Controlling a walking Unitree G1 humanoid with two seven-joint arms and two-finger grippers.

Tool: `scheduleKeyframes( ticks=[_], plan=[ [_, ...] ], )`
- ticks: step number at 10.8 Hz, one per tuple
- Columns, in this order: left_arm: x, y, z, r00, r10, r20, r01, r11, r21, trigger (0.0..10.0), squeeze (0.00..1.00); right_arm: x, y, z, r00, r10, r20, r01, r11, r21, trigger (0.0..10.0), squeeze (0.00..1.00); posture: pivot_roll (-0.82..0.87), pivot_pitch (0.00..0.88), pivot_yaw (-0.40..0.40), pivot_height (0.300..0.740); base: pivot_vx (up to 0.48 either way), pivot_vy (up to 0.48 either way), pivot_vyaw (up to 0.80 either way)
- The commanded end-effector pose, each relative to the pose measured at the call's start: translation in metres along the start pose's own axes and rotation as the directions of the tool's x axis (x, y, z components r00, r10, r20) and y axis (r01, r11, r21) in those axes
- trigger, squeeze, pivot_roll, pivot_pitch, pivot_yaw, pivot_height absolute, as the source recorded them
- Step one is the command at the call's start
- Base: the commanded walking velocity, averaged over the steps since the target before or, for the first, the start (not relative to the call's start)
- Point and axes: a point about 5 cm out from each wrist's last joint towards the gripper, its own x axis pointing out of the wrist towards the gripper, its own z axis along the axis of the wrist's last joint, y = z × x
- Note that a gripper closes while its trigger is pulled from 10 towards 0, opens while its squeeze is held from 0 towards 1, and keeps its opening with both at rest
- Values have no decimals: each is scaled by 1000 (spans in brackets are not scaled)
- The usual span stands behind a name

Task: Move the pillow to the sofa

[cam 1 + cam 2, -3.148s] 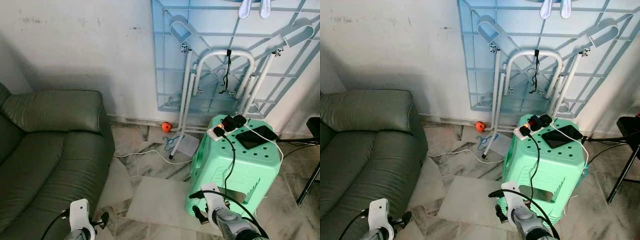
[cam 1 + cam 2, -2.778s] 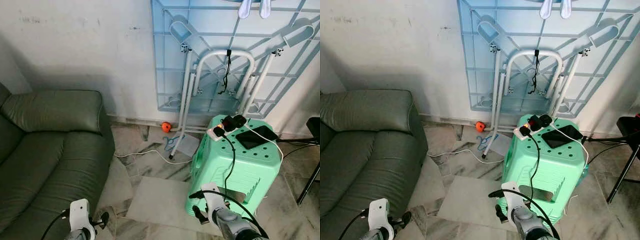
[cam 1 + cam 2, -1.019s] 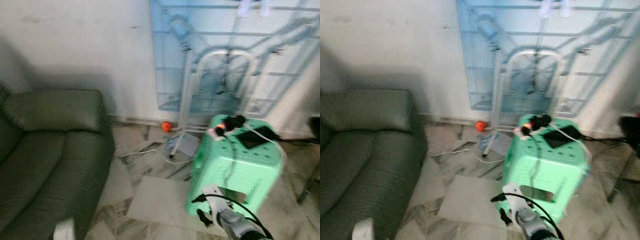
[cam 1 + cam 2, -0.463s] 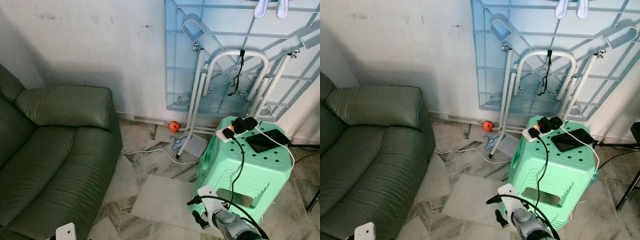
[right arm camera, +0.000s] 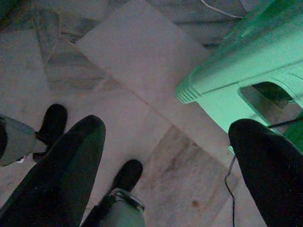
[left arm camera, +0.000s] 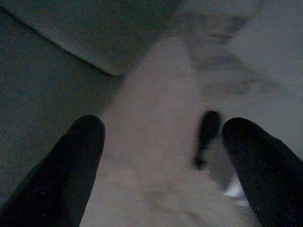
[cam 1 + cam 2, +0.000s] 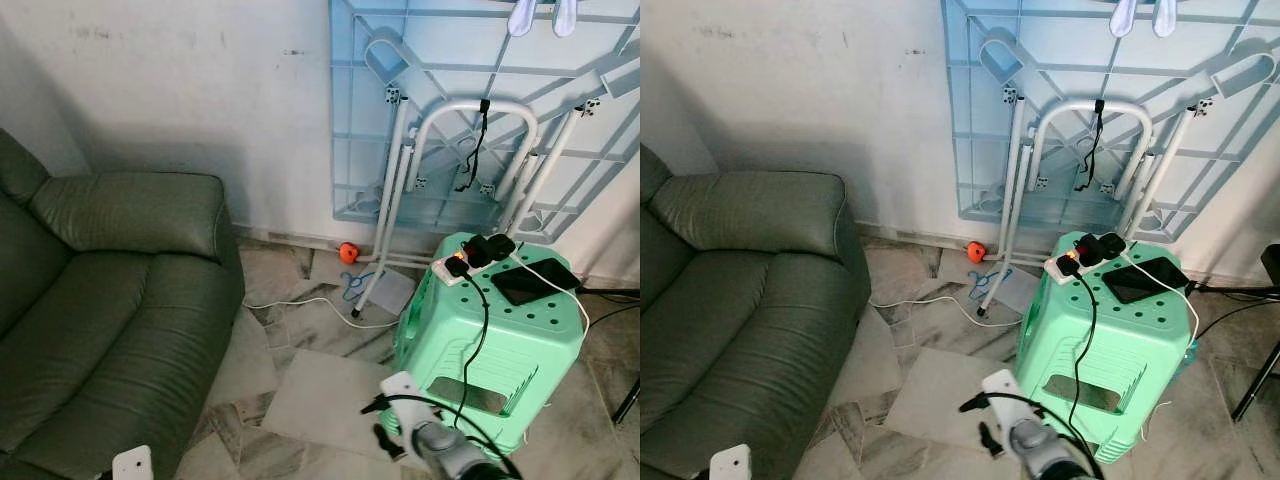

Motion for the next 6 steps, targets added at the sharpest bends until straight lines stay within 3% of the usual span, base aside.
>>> scheduleKeyframes(
  ticks=[1,3,6],
  plan=[
    [0,14,7,997,74,20,-72,995,-73,10000,0,1,2,5,1000,3,3,-2,999,-32,10000,0,-50,0,59,740,0,0,0],
    [1,15,8,998,60,28,-59,997,-47,10000,0,0,-3,4,1000,1,0,-1,999,-43,10000,0,-51,0,59,740,0,0,800],
    [0,15,6,997,67,34,-65,997,-44,10000,0,-7,-40,-14,999,-42,-30,40,998,-57,10000,0,-56,0,57,740,0,0,800]
  ],
)
